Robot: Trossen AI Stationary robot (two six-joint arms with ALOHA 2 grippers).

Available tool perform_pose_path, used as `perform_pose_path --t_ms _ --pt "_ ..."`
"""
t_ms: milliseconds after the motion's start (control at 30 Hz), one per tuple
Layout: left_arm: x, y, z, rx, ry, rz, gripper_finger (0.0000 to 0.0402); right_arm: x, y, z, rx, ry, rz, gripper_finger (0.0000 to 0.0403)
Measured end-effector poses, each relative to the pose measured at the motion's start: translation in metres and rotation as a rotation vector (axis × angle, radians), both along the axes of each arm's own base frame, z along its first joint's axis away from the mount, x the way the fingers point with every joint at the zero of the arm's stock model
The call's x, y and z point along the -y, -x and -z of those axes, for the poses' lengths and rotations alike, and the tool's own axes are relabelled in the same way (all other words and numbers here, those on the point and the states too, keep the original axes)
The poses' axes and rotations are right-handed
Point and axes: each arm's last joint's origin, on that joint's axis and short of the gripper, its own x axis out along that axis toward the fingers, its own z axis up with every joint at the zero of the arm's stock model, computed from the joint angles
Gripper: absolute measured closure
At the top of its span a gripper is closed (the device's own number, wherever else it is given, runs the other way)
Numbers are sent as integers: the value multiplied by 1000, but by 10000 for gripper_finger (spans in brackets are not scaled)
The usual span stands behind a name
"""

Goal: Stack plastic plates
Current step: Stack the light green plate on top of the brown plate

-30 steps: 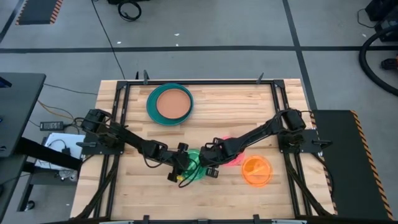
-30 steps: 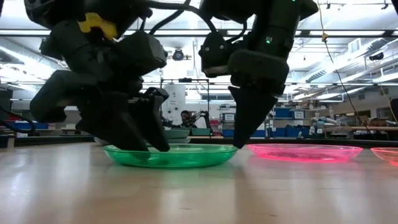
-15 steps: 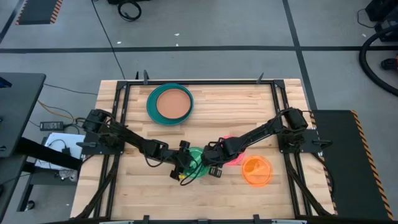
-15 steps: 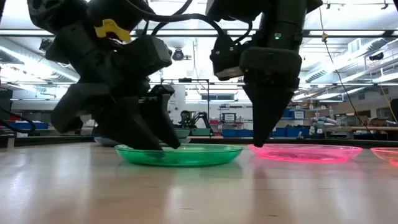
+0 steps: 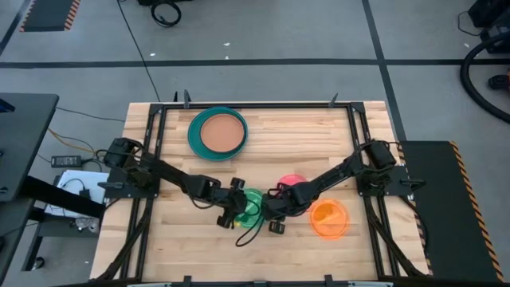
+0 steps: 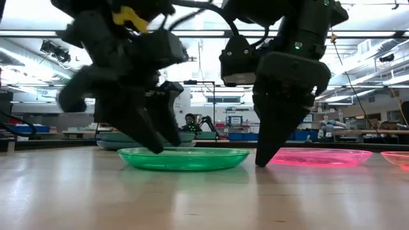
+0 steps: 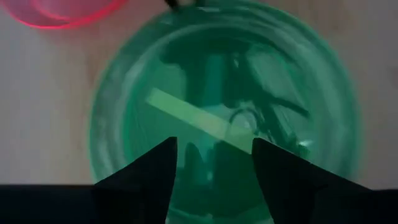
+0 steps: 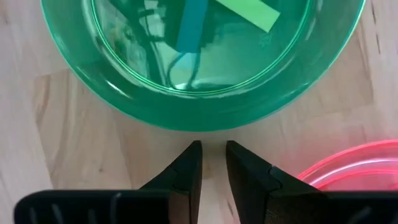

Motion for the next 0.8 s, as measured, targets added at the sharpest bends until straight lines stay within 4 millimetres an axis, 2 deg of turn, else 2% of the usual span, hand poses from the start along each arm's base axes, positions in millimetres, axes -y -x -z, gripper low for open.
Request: perform_pose_path --t_ms 167,300,800 --pt "-10 -7 12 -15 -2 -19 185 -4 0 1 39 23 -23 319" --pt "-8 -12 19 18 -16 8 185 -4 -1 1 52 44 -29 319" --pt "-5 -20 14 132 7 15 185 -4 -2 -10 97 24 -29 319"
